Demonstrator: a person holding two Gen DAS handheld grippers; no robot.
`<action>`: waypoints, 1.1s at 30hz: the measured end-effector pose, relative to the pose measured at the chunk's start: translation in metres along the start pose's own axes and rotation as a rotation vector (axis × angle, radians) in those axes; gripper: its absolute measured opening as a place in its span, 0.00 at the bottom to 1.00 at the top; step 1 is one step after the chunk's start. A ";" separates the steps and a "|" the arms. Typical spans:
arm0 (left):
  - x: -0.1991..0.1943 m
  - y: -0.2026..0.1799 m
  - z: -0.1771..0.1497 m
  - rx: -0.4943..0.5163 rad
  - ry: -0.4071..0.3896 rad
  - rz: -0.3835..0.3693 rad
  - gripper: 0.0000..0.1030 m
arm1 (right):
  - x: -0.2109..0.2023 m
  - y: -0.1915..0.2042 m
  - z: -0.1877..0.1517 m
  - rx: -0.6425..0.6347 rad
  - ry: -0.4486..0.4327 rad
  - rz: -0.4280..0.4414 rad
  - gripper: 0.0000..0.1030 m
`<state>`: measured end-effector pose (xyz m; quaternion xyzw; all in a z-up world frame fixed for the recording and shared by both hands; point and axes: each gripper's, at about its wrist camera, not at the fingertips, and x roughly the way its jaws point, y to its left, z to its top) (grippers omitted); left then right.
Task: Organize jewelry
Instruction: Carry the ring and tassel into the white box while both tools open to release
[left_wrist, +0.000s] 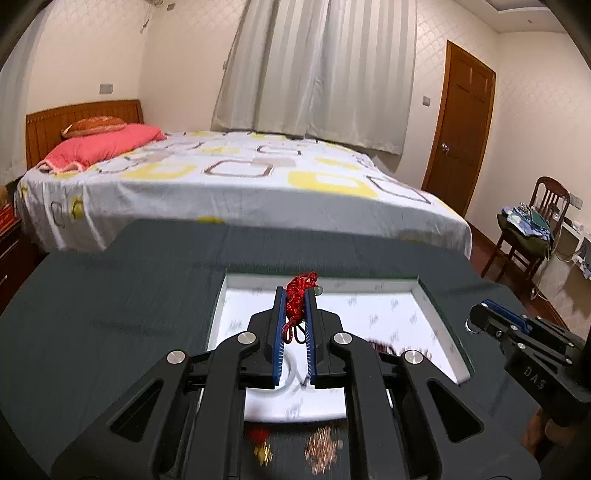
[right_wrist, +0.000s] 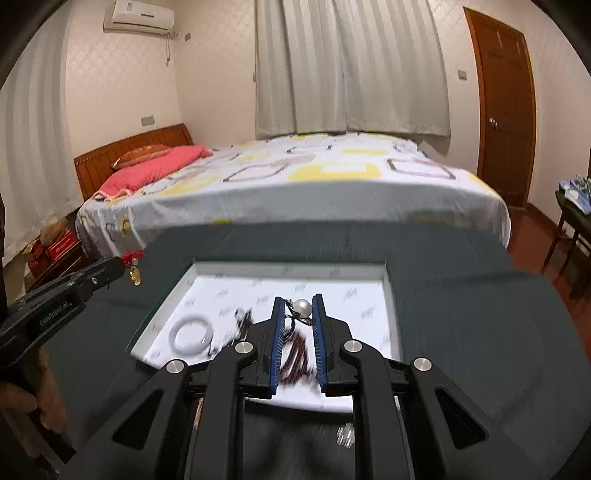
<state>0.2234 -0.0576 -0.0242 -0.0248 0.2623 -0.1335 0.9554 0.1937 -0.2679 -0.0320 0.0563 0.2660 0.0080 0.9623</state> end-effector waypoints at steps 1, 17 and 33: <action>0.004 -0.001 0.003 0.000 -0.004 0.000 0.10 | 0.004 -0.002 0.004 0.001 -0.007 -0.002 0.15; 0.146 -0.004 -0.018 0.063 0.248 0.028 0.10 | 0.132 -0.032 -0.007 0.033 0.219 -0.009 0.15; 0.171 0.003 -0.030 0.055 0.382 0.025 0.31 | 0.154 -0.025 -0.018 -0.009 0.351 -0.021 0.31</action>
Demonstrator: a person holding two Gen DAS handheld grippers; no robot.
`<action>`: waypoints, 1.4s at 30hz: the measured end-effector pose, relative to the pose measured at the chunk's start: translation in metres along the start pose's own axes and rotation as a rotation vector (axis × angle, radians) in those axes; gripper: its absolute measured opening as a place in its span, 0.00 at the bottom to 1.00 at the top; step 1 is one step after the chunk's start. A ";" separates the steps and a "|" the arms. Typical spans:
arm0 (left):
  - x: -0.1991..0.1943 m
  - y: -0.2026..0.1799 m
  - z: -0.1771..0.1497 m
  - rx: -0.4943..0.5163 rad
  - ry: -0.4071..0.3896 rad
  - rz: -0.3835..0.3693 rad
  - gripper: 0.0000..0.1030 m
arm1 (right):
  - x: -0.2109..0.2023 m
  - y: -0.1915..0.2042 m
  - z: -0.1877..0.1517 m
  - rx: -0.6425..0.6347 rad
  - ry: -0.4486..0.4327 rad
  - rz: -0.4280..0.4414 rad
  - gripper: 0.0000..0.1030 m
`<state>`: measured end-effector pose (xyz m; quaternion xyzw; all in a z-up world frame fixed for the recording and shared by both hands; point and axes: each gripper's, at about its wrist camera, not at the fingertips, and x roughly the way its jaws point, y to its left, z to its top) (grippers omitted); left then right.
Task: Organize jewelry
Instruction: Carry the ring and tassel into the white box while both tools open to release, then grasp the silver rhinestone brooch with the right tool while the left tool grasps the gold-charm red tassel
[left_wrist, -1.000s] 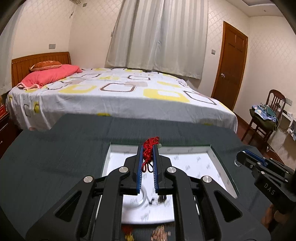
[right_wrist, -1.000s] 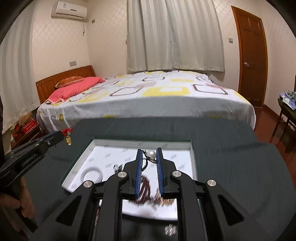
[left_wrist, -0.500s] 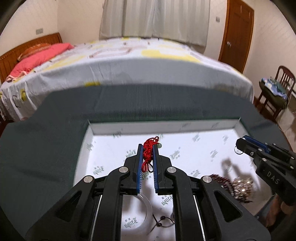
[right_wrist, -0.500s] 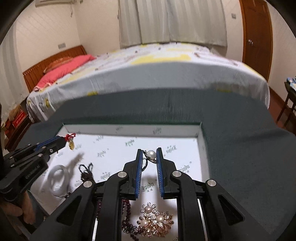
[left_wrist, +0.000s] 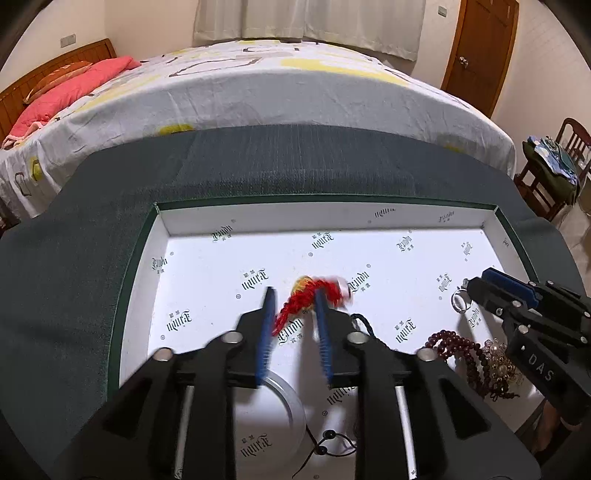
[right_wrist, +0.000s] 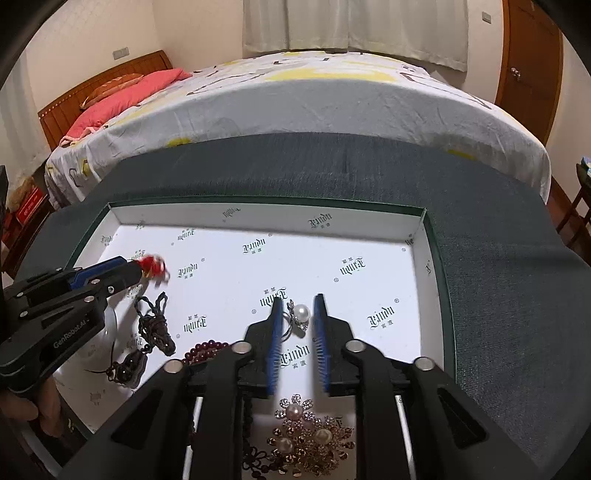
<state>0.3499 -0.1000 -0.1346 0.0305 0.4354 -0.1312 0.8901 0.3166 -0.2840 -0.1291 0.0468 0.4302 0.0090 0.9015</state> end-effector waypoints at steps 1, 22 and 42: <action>-0.002 -0.001 0.001 -0.002 -0.008 0.003 0.38 | -0.002 0.000 0.001 0.003 -0.010 0.004 0.40; -0.121 0.031 -0.074 -0.022 -0.195 0.077 0.58 | -0.113 0.032 -0.077 0.048 -0.216 -0.020 0.42; -0.162 0.108 -0.135 -0.058 -0.111 0.114 0.58 | -0.084 0.101 -0.143 -0.022 -0.033 -0.015 0.42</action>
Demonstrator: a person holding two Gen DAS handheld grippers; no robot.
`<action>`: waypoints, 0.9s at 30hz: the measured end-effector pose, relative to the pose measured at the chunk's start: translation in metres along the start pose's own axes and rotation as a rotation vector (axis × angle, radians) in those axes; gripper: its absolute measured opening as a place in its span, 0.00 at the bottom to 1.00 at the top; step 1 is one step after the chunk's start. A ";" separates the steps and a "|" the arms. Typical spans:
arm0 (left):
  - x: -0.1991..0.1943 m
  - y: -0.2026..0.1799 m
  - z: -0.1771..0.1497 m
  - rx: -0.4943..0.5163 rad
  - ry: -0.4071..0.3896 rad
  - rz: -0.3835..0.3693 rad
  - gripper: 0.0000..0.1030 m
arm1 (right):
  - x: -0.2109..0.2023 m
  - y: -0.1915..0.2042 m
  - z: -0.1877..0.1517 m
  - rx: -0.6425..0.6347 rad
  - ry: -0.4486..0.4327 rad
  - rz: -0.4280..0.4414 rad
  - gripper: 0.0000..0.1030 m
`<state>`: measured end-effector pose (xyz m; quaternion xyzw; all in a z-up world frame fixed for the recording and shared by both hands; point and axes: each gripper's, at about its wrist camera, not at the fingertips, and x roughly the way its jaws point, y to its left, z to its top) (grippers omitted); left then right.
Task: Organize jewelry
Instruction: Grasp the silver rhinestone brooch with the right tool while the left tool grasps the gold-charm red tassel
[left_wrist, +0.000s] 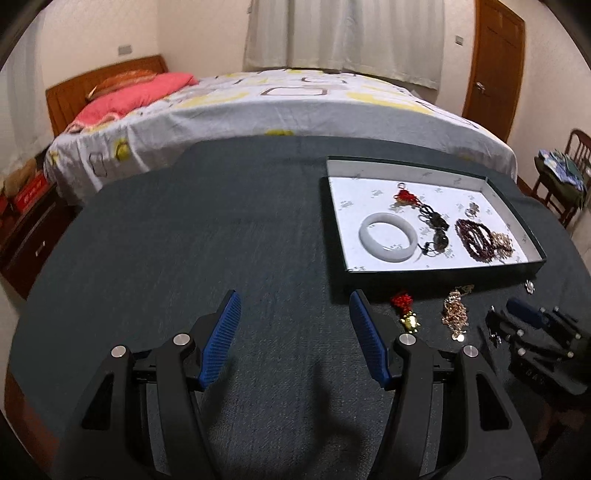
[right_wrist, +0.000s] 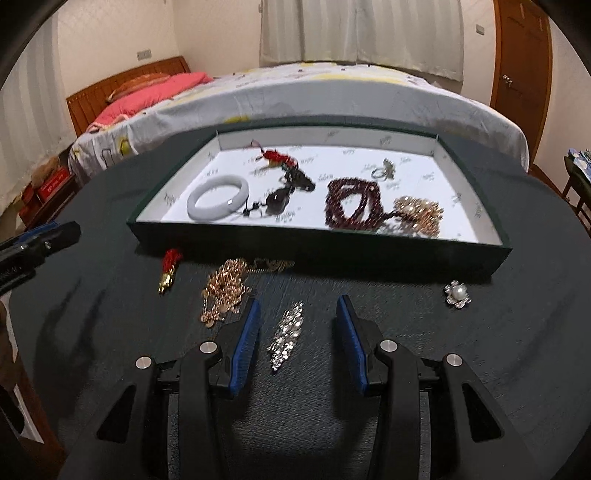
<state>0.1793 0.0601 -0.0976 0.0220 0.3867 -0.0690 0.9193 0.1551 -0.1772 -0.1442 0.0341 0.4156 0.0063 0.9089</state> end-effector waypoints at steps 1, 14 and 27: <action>0.000 0.002 0.000 -0.009 0.001 -0.005 0.58 | 0.001 0.000 0.001 -0.001 0.005 -0.005 0.42; 0.006 -0.014 -0.005 0.023 0.033 -0.042 0.58 | -0.001 -0.001 -0.005 -0.029 0.028 0.001 0.12; 0.020 -0.059 -0.007 0.051 0.053 -0.057 0.58 | -0.018 -0.036 -0.003 0.036 -0.027 0.012 0.12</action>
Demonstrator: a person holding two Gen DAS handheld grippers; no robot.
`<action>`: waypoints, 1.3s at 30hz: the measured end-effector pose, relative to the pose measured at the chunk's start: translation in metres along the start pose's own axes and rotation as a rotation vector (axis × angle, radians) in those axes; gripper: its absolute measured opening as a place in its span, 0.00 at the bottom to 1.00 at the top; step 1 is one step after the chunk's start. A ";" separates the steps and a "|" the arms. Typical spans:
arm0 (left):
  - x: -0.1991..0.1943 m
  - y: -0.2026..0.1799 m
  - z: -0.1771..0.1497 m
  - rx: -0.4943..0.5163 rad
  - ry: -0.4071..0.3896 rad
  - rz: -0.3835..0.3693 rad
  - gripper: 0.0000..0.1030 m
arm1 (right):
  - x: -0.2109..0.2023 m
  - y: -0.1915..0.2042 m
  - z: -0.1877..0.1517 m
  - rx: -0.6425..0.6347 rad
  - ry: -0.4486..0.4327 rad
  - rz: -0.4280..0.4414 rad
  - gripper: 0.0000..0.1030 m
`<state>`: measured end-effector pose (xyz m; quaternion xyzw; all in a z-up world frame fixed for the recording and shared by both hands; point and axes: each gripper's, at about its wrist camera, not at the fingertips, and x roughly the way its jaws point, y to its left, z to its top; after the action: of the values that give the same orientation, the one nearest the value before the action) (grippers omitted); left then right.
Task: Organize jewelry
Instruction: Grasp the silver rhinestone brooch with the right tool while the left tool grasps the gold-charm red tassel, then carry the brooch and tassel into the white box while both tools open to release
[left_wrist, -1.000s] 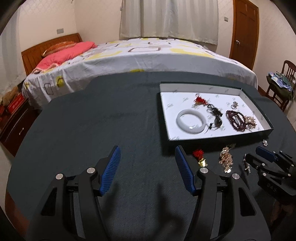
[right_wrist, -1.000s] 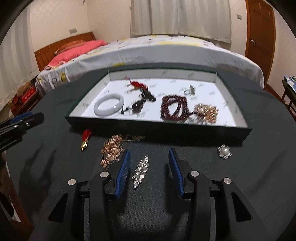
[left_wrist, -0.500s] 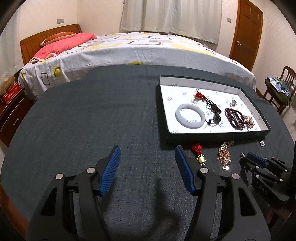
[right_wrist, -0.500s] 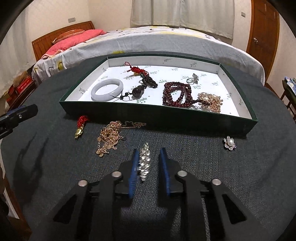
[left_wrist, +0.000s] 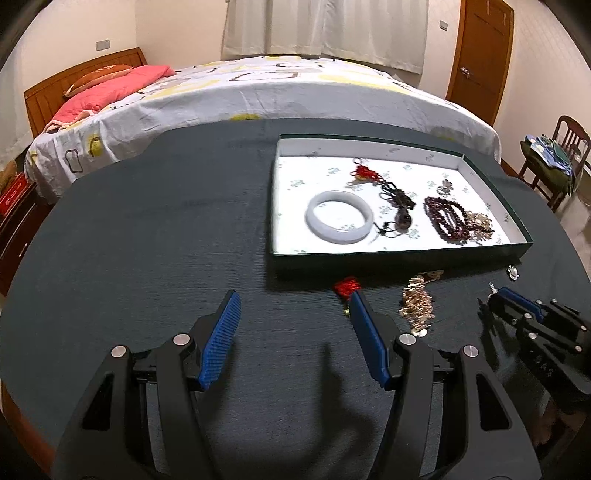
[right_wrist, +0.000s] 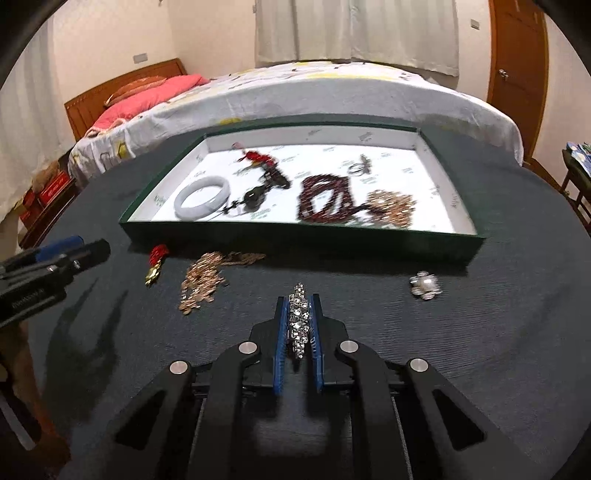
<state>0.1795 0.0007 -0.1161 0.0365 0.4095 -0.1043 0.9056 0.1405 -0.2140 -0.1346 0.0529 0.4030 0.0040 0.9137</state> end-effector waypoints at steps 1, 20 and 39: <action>0.002 -0.003 0.000 0.001 0.001 0.000 0.58 | -0.001 -0.003 0.000 0.004 -0.002 0.000 0.12; 0.045 -0.040 -0.004 -0.036 0.069 0.027 0.43 | -0.002 -0.045 -0.005 0.099 -0.009 0.052 0.12; 0.029 -0.040 -0.012 -0.007 0.026 0.006 0.15 | -0.003 -0.041 -0.005 0.088 -0.014 0.053 0.12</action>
<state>0.1801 -0.0412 -0.1448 0.0362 0.4213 -0.0997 0.9007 0.1329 -0.2548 -0.1400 0.1035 0.3949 0.0099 0.9128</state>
